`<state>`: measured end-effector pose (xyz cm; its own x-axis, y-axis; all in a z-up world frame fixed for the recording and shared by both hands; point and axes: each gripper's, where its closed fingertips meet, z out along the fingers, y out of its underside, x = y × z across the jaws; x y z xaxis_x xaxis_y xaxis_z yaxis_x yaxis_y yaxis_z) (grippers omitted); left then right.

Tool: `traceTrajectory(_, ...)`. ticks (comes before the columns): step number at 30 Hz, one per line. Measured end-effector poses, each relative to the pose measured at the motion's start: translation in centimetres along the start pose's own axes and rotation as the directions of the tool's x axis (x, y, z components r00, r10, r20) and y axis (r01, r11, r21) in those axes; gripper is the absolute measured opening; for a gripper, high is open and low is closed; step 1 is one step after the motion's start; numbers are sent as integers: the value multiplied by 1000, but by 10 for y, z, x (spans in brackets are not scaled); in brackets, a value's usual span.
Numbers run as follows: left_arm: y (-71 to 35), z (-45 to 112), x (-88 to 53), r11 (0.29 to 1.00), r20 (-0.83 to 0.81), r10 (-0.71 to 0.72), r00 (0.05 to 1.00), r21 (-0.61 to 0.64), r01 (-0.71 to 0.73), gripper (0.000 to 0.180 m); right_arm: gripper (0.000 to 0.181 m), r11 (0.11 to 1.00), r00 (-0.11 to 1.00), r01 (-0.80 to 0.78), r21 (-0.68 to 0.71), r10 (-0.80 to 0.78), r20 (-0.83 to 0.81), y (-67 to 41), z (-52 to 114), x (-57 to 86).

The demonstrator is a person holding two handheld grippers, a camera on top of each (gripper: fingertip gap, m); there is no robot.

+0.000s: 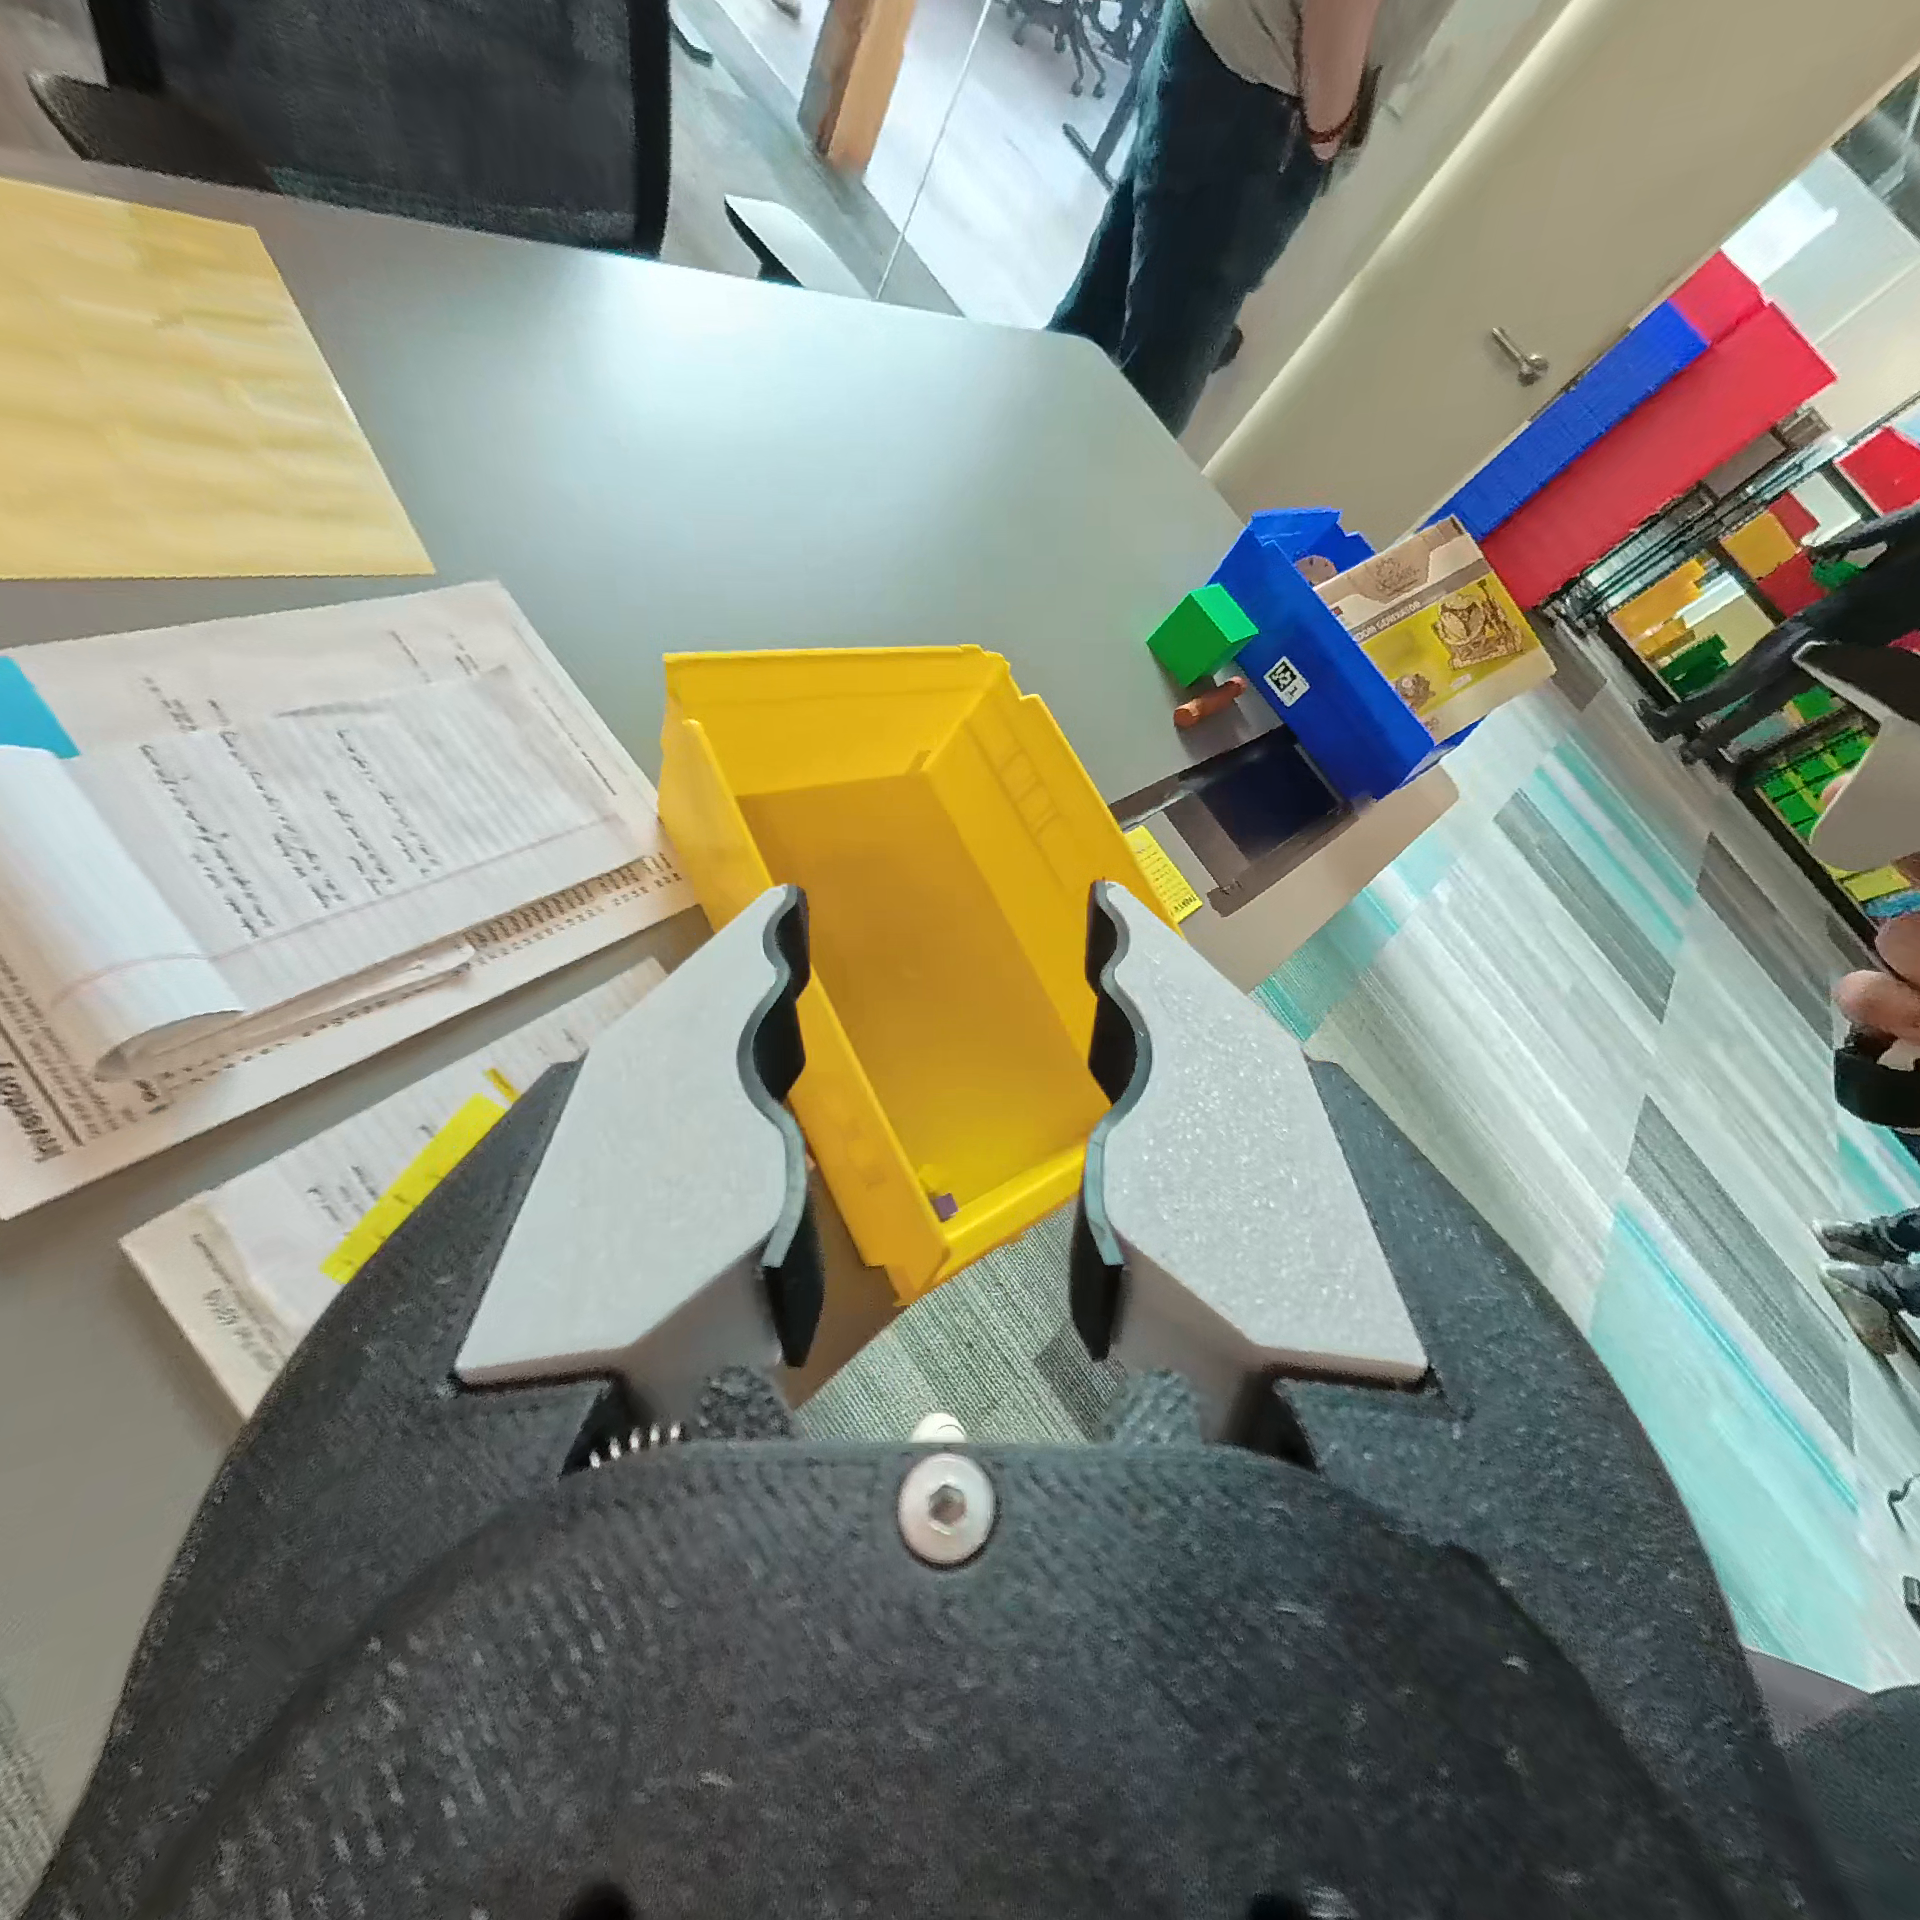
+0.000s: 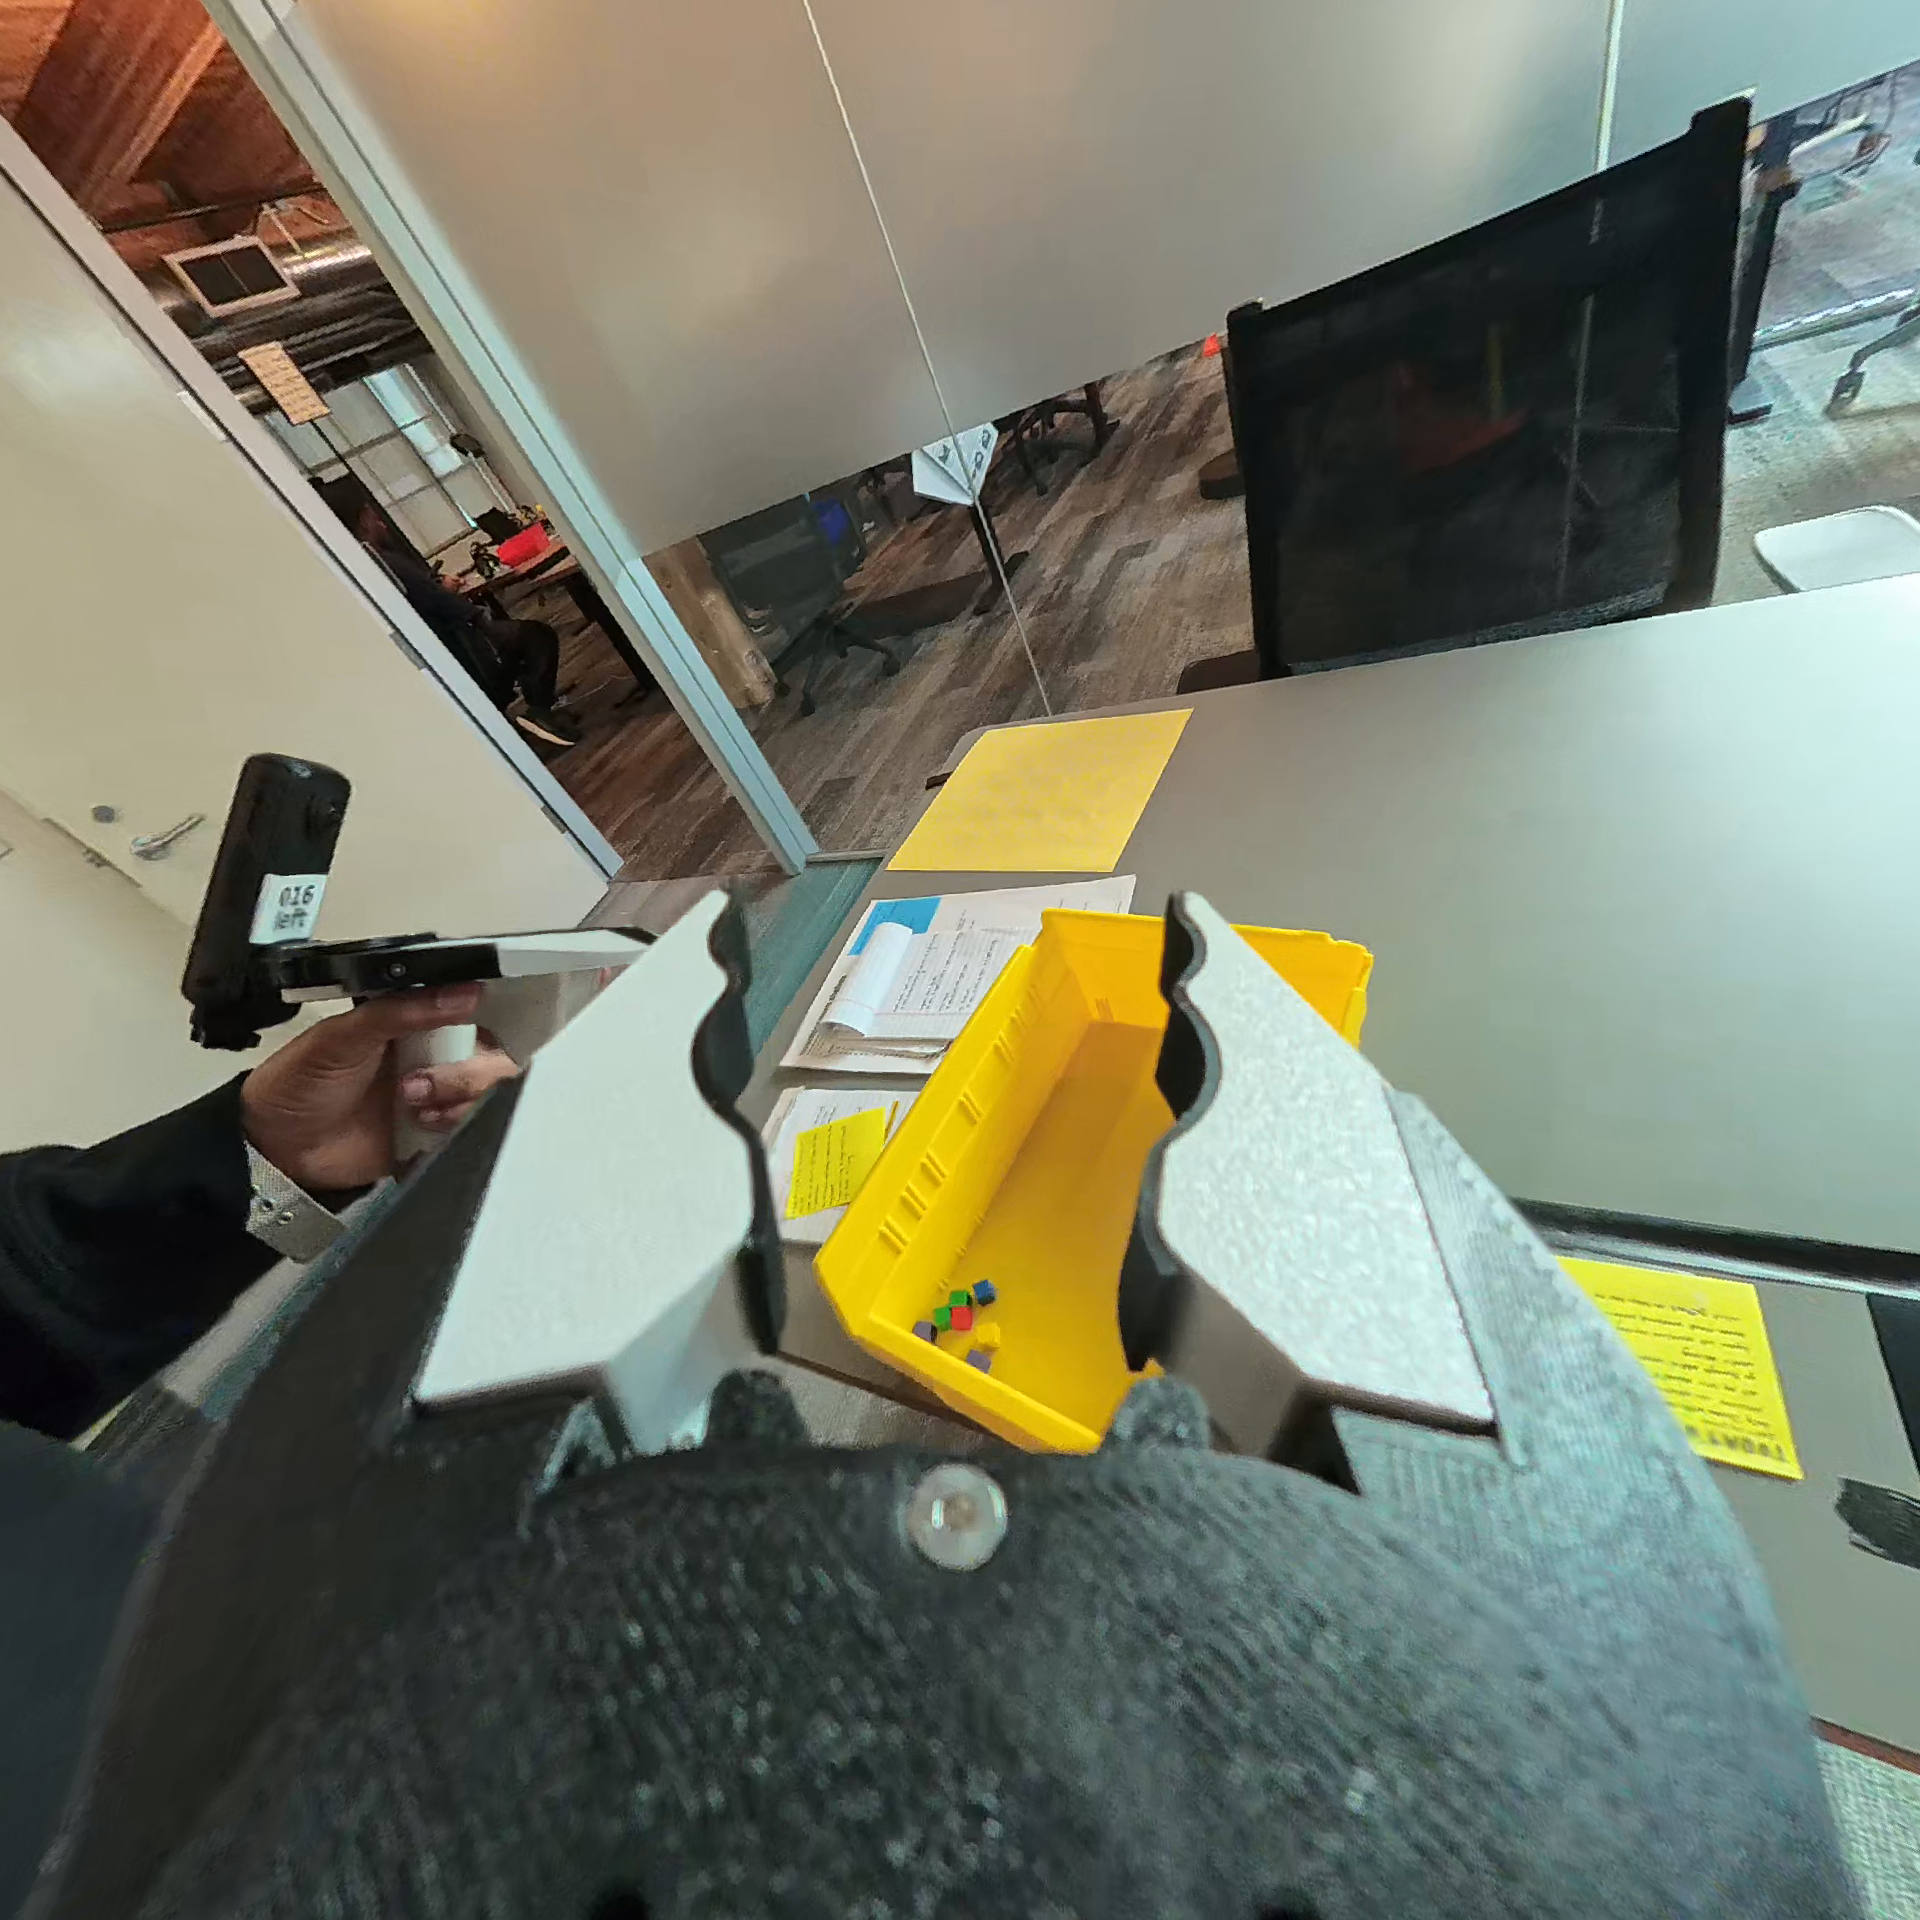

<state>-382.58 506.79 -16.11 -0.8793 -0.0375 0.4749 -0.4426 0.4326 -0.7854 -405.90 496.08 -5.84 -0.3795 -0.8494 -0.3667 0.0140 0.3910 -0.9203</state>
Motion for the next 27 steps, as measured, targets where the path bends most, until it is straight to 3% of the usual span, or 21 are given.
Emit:
traceTrajectory(10, 34, 20, 41, 998, 20, -5, 1000, -66, 6, 53, 78, 995, 988, -99, 28, 95, 121, 3, -30, 0)
traceTrajectory(12, 32, 22, 50, 998, 20, -5, 1000, -60, 6, 54, 73, 941, 960, -237, 240, 189, 206, -40, -64, 4)
traceTrajectory(14, 8, 15, 62, 996, 2, -16, 1000, 83, 15, 47, 74, 807, 908, -397, 438, 275, 316, -84, -111, 29)
traceTrajectory(15, -5, 10, 68, 986, -10, -24, 1000, 166, 25, 46, 74, 782, 901, -413, 468, 277, 333, -93, -126, 41)
traceTrajectory(17, -8, 10, 73, 982, -1, -14, 1000, 189, 14, 46, 75, 855, 939, -323, 407, 234, 254, -82, -131, 57)
traceTrajectory(19, 8, 23, 77, 995, 18, 37, 999, 92, -39, 50, 75, 915, 962, -248, 317, 196, 188, -63, -125, 61)
traceTrajectory(23, 29, 45, 86, 987, 26, 157, 987, -30, -156, 51, 76, 949, 961, -249, 194, 216, 173, -24, -109, 46)
traceTrajectory(27, 40, 80, 82, 965, -46, 219, 975, -138, -224, 51, 76, 960, 971, -230, 162, 215, 102, 4, -97, 33)
